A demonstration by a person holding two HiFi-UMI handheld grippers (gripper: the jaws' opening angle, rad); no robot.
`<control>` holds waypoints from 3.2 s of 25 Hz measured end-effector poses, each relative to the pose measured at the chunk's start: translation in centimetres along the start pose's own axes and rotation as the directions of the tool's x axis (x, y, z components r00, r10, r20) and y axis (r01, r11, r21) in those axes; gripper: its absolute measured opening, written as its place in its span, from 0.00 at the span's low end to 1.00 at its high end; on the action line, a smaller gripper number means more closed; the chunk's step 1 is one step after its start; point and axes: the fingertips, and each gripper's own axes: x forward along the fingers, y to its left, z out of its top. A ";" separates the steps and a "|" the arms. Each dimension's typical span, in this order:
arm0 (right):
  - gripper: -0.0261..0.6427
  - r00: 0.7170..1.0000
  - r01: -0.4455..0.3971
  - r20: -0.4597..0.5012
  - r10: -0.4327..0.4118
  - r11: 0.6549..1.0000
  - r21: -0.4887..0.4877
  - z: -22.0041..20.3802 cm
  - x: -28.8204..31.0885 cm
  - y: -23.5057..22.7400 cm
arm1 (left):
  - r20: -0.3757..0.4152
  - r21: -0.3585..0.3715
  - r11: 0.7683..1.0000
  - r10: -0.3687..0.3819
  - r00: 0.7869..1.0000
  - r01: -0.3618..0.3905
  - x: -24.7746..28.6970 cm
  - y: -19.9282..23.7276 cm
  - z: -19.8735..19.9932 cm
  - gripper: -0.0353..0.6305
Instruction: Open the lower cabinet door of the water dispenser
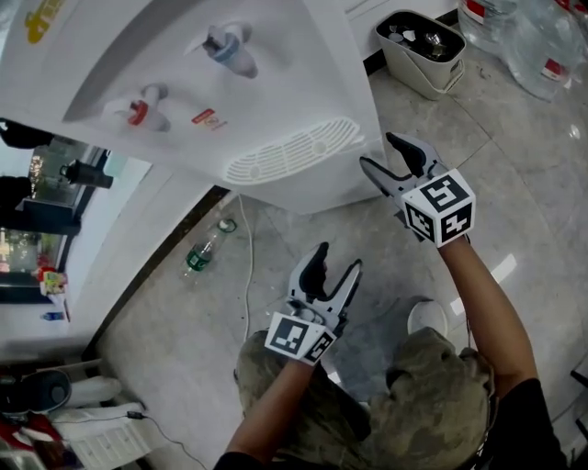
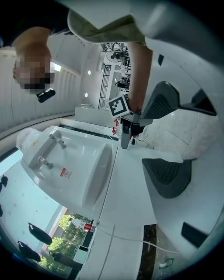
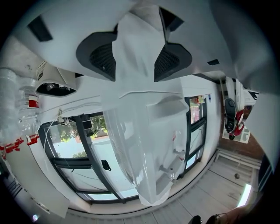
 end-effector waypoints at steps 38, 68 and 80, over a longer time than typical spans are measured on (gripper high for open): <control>0.33 1.000 -0.016 -0.020 0.017 1.000 0.014 -0.9 -1.3 1.1 | -0.020 0.009 1.000 0.011 1.000 -0.010 -4.3 0.0 -1.4 0.44; 0.20 0.979 -0.200 -0.056 0.197 0.978 -0.055 -3.4 -7.9 8.3 | -0.072 0.019 0.998 -0.063 0.995 0.064 -2.8 -2.4 -4.0 0.44; 0.20 0.976 -0.216 -0.027 0.215 0.974 -0.071 -3.9 -8.6 9.8 | -0.055 0.023 0.996 -0.082 0.995 0.083 -2.1 -3.3 -4.0 0.44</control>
